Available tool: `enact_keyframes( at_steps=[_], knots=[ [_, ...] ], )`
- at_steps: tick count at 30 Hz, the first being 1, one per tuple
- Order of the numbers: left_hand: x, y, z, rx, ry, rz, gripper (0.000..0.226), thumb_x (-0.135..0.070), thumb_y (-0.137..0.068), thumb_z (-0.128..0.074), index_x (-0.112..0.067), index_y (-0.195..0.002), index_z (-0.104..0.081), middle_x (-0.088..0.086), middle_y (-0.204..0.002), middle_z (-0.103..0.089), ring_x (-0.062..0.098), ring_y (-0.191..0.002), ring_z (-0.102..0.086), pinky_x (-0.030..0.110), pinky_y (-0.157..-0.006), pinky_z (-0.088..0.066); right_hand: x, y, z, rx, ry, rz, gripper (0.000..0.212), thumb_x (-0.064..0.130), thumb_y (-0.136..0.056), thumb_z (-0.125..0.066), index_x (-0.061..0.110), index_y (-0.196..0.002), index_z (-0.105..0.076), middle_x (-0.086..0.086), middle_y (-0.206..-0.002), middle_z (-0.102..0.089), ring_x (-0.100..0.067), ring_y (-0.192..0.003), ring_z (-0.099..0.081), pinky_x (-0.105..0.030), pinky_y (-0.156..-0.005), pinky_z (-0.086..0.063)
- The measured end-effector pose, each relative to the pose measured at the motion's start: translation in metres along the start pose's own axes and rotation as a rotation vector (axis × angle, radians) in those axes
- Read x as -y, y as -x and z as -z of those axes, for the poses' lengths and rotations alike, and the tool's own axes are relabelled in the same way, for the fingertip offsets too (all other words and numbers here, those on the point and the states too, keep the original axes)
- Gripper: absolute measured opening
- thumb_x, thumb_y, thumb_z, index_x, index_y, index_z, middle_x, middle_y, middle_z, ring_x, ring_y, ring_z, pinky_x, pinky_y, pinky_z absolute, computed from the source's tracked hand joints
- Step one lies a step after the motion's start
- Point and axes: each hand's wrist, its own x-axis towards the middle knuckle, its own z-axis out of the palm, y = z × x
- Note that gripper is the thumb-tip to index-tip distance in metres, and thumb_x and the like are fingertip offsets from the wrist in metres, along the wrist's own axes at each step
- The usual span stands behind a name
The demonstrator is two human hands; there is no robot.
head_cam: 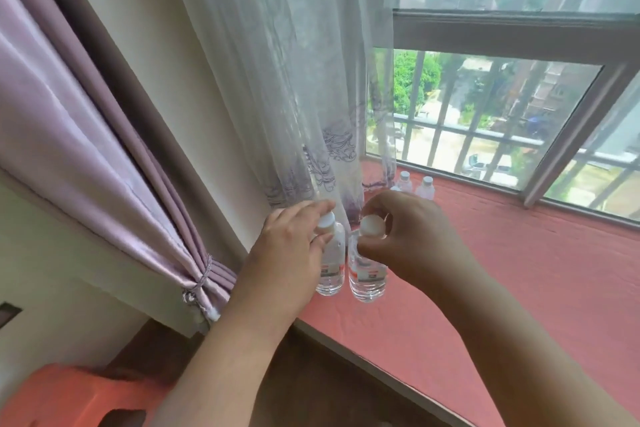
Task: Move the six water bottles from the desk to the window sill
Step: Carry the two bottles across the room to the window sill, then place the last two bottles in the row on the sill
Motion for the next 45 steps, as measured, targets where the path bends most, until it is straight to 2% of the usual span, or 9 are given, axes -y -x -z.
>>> enact_keyframes(
  at_steps=[5, 11, 17, 21, 24, 30, 35, 40, 45],
  knots=[
    [0.0, -0.043, -0.018, 0.043, 0.061, -0.061, 0.045, -0.024, -0.094, -0.063, -0.039, -0.135, -0.054, -0.02, -0.128, -0.055, -0.002, -0.121, -0.039, -0.002, -0.087, -0.021, -0.018, -0.021, 0.01, -0.048, 0.018, -0.061, 0.022, 0.028, -0.068, -0.074, 0.027, -0.088, -0.064, 0.014, -0.079, -0.057, 0.003, -0.076, -0.05, -0.01, -0.06, -0.034],
    [0.007, -0.091, -0.056, 0.146, 0.121, -0.16, 0.043, -0.024, -0.092, -0.065, -0.04, -0.131, -0.056, -0.025, -0.119, -0.054, -0.008, -0.113, -0.038, -0.001, -0.087, -0.024, -0.051, -0.039, 0.007, -0.125, -0.004, -0.243, 0.028, 0.027, -0.067, -0.074, 0.028, -0.093, -0.064, 0.012, -0.077, -0.057, -0.003, -0.071, -0.053, -0.023, -0.055, -0.035],
    [0.026, -0.137, -0.09, 0.277, 0.185, -0.265, 0.043, -0.021, -0.092, -0.065, -0.04, -0.13, -0.057, -0.035, -0.111, -0.05, -0.018, -0.107, -0.033, -0.008, -0.087, -0.017, -0.077, -0.054, -0.012, -0.263, -0.007, -0.428, 0.029, 0.025, -0.067, -0.075, 0.029, -0.094, -0.064, 0.012, -0.078, -0.058, -0.004, -0.073, -0.053, -0.018, -0.055, -0.034],
    [0.045, -0.167, -0.116, 0.348, 0.232, -0.29, 0.044, -0.017, -0.091, -0.066, -0.039, -0.128, -0.058, -0.033, -0.105, -0.051, -0.001, -0.107, -0.046, -0.003, -0.085, -0.026, -0.095, -0.065, -0.027, -0.352, 0.012, -0.548, 0.027, 0.025, -0.067, -0.075, 0.029, -0.093, -0.066, 0.014, -0.075, -0.057, -0.002, -0.072, -0.053, -0.022, -0.057, -0.037],
    [0.062, -0.185, -0.138, 0.384, 0.252, -0.309, 0.045, -0.015, -0.091, -0.065, -0.038, -0.128, -0.058, -0.027, -0.113, -0.055, -0.002, -0.109, -0.046, -0.002, -0.085, -0.027, -0.11, -0.075, -0.042, -0.401, 0.018, -0.611, 0.023, 0.026, -0.067, -0.075, 0.03, -0.088, -0.066, 0.014, -0.073, -0.057, -0.002, -0.071, -0.054, -0.018, -0.055, -0.035],
    [0.09, -0.216, -0.193, 0.411, 0.271, -0.28, 0.042, -0.011, -0.089, -0.067, -0.031, -0.126, -0.06, -0.022, -0.108, -0.056, 0.001, -0.101, -0.045, 0.008, -0.086, -0.031, -0.154, -0.097, -0.077, -0.439, -0.014, -0.669, 0.018, 0.026, -0.068, -0.076, 0.029, -0.082, -0.066, 0.014, -0.072, -0.059, -0.003, -0.073, -0.056, -0.012, -0.055, -0.037],
    [0.111, -0.226, -0.244, 0.439, 0.25, -0.224, 0.042, -0.011, -0.089, -0.066, -0.03, -0.125, -0.061, -0.02, -0.111, -0.058, 0.003, -0.104, -0.046, 0.005, -0.086, -0.03, -0.195, -0.115, -0.113, -0.408, -0.067, -0.707, 0.015, 0.026, -0.071, -0.075, 0.027, -0.081, -0.064, 0.012, -0.076, -0.06, -0.005, -0.071, -0.056, -0.02, -0.059, -0.042],
    [0.126, -0.235, -0.294, 0.481, 0.264, -0.163, 0.039, -0.01, -0.088, -0.064, -0.028, -0.123, -0.063, -0.013, -0.116, -0.063, 0.009, -0.111, -0.053, 0.024, -0.093, -0.042, -0.232, -0.127, -0.146, -0.357, -0.157, -0.764, 0.015, 0.027, -0.069, -0.07, 0.031, -0.082, -0.063, 0.014, -0.084, -0.061, -0.003, -0.077, -0.057, -0.022, -0.062, -0.044],
    [0.137, -0.247, -0.337, 0.517, 0.251, -0.089, 0.037, -0.011, -0.085, -0.065, -0.029, -0.117, -0.065, -0.012, -0.114, -0.064, 0.01, -0.107, -0.055, 0.026, -0.089, -0.043, -0.265, -0.139, -0.176, -0.343, -0.19, -0.81, 0.012, 0.025, -0.07, -0.069, 0.031, -0.077, -0.062, 0.014, -0.08, -0.061, 0.001, -0.075, -0.057, -0.017, -0.058, -0.037]
  ],
)
